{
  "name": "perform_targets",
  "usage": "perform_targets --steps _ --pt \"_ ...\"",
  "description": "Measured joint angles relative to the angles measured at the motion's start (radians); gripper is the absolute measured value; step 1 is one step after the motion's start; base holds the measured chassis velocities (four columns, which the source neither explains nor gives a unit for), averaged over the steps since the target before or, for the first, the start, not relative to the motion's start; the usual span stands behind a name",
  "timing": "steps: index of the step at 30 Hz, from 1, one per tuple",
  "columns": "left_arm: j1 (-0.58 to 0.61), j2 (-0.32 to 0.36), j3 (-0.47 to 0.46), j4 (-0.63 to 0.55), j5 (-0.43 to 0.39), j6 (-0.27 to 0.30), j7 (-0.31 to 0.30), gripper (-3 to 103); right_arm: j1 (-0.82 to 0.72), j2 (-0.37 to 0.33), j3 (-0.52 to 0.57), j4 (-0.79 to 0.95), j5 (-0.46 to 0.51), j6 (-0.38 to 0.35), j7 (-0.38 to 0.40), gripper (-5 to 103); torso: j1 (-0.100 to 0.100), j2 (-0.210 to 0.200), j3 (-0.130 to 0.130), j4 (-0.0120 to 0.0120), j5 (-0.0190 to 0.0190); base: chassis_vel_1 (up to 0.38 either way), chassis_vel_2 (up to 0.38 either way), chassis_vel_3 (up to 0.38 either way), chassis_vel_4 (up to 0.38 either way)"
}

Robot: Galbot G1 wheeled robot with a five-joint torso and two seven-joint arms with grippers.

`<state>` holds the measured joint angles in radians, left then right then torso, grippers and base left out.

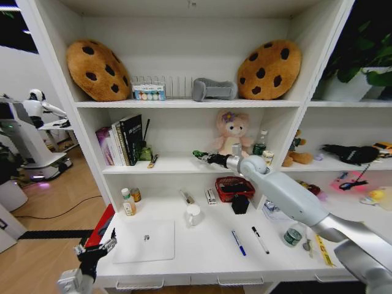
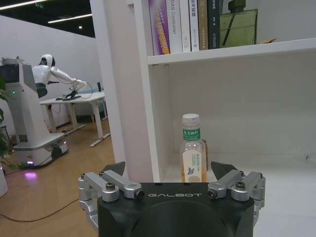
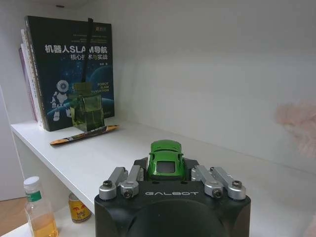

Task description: Organize the objects on the table.

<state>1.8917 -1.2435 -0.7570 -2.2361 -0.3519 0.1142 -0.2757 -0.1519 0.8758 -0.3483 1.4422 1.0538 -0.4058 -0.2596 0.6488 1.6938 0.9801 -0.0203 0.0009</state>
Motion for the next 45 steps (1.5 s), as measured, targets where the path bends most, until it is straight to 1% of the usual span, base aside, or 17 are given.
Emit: perform_targets --steps 20,29,45 --pt "-0.003 -0.002 -0.001 0.011 -0.002 -0.004 -0.001 98 0.036 0.086 -0.072 -0.108 -0.041 0.016 0.002 36 0.000 0.000 0.000 0.0000 0.0000 0.000 0.000 0.000 0.000" --pt "-0.007 -0.009 0.006 0.019 0.005 -0.009 0.002 98 0.030 0.090 -0.074 -0.121 -0.040 0.039 0.015 36 0.000 0.000 0.000 0.0000 0.0000 0.000 0.000 0.000 0.000" --pt "-0.012 -0.008 0.006 0.029 0.005 -0.014 0.003 98 0.030 0.103 -0.090 -0.137 -0.050 0.045 0.020 36 0.000 0.000 0.000 -0.0004 -0.0001 0.000 0.000 0.000 0.000"
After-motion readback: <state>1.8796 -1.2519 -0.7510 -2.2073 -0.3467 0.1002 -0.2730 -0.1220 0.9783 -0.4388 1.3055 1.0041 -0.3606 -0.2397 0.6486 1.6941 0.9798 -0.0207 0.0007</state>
